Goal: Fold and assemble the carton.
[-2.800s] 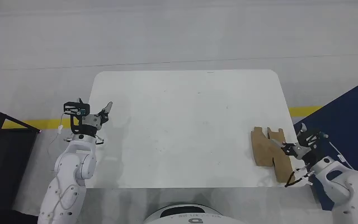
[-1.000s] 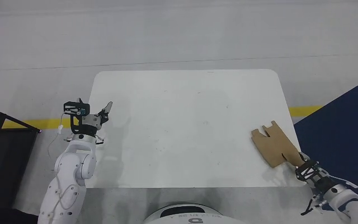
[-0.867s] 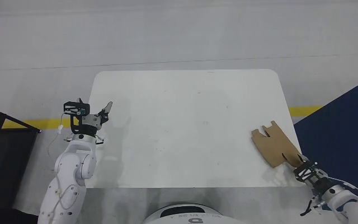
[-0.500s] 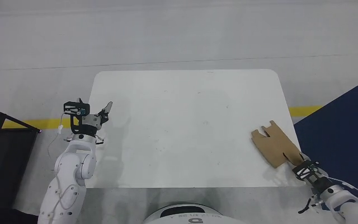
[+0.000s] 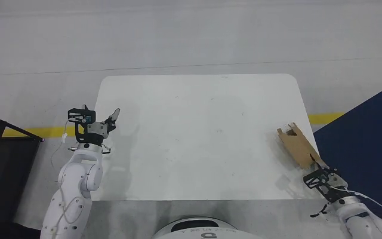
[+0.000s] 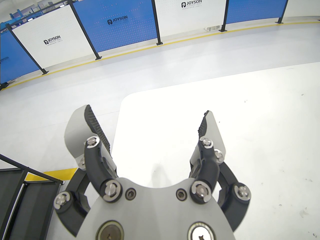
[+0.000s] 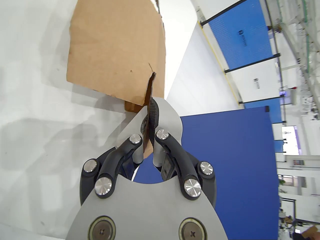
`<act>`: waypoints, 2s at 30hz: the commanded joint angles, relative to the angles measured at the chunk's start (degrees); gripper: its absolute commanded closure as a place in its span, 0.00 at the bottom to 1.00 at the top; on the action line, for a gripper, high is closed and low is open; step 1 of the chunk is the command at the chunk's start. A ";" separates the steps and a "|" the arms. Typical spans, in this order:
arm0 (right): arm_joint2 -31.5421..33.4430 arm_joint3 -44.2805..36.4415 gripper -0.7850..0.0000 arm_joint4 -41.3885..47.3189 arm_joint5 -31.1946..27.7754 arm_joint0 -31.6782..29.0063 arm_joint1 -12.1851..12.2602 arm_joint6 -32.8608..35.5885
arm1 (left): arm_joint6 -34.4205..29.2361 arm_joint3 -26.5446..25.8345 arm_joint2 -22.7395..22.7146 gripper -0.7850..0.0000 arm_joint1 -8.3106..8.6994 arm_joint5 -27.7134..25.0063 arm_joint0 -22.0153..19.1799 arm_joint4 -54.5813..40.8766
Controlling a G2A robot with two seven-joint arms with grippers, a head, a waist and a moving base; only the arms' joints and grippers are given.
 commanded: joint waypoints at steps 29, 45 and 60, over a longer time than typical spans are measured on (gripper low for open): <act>-6.90 -9.82 1.00 -13.89 32.92 1.58 -2.69 -4.90 | 0.00 0.00 0.00 0.00 0.00 0.00 0.00 0.00; -19.20 -31.01 1.00 -63.22 34.66 9.50 -3.72 10.10 | 0.00 0.00 0.00 0.00 0.00 0.00 0.00 0.00; -22.28 -28.39 1.00 -30.38 -0.80 18.73 -2.49 -13.63 | 0.00 0.00 0.00 0.00 0.00 0.00 0.00 0.00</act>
